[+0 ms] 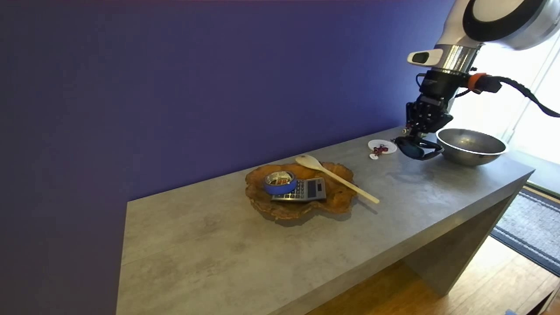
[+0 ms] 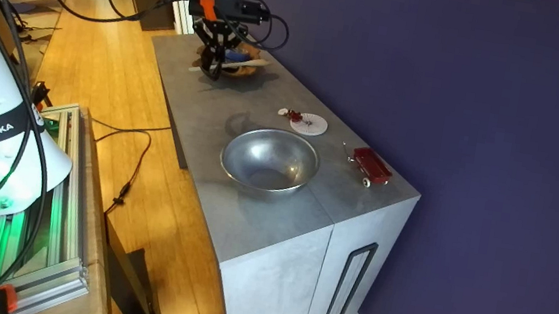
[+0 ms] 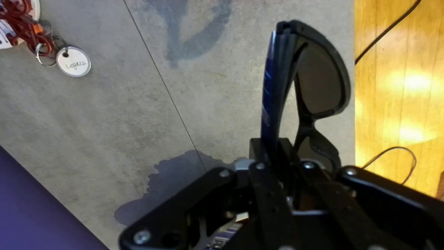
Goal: Remove the sunglasses from the metallic bowl and place them into the wooden bowl
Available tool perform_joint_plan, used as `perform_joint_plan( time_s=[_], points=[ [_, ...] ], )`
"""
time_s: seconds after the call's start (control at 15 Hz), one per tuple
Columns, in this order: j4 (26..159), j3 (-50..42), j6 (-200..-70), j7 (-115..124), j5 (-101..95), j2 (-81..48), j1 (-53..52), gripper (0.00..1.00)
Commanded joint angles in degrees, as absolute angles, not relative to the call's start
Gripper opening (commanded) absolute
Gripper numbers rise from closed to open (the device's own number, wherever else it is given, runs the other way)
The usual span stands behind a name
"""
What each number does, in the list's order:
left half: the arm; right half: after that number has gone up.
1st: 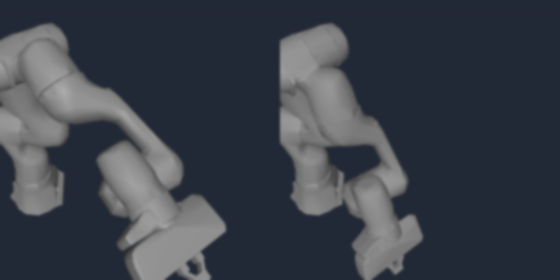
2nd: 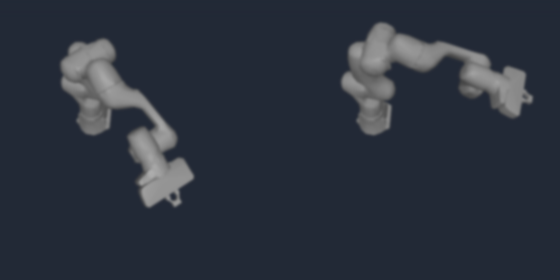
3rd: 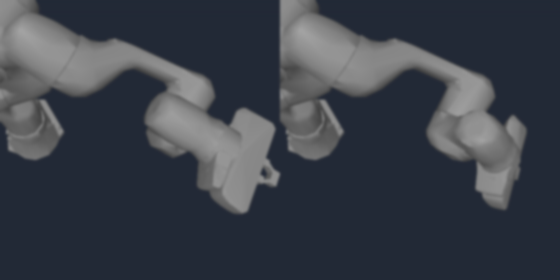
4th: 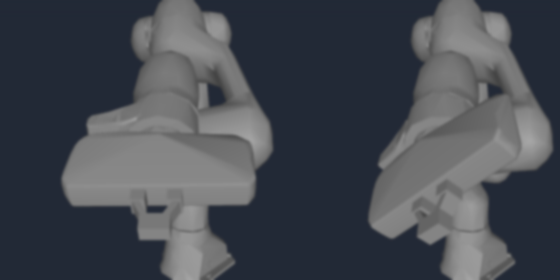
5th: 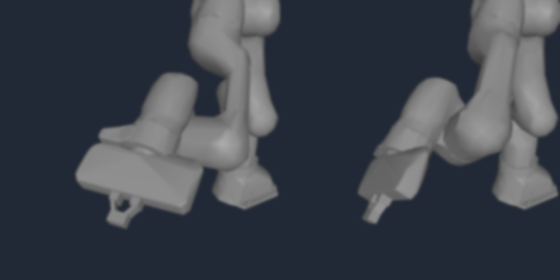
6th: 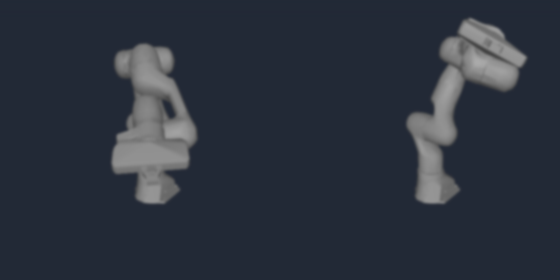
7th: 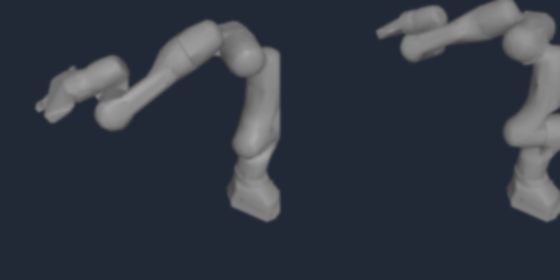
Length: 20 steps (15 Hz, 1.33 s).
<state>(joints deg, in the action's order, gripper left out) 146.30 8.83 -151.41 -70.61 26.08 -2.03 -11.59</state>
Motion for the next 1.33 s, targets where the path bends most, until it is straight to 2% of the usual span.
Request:
perform_joint_plan(
  time_s=[0.0, 0.33, 0.6, 1.07, 1.13, 1.2, 1.27],
  points=[
    [139.92, 12.59, -151.98, -73.73, 31.78, -7.28, -12.27, 0.03],
    [125.43, 17.53, -150.37, -62.23, 15.70, -18.20, -16.33, 0.03],
    [112.46, 15.88, -152.98, -51.98, -1.06, -29.86, -20.78, 0.03],
    [97.74, 16.19, -145.14, -47.50, -10.03, -41.94, -21.52, 0.03],
    [96.84, 16.80, -142.51, -47.42, -10.10, -42.39, -21.29, 0.38],
    [96.45, 17.33, -140.53, -47.60, -10.21, -42.30, -21.26, 0.39],
    [96.66, 18.02, -140.00, -47.93, -10.11, -41.76, -21.16, 0.46]
  ],
)
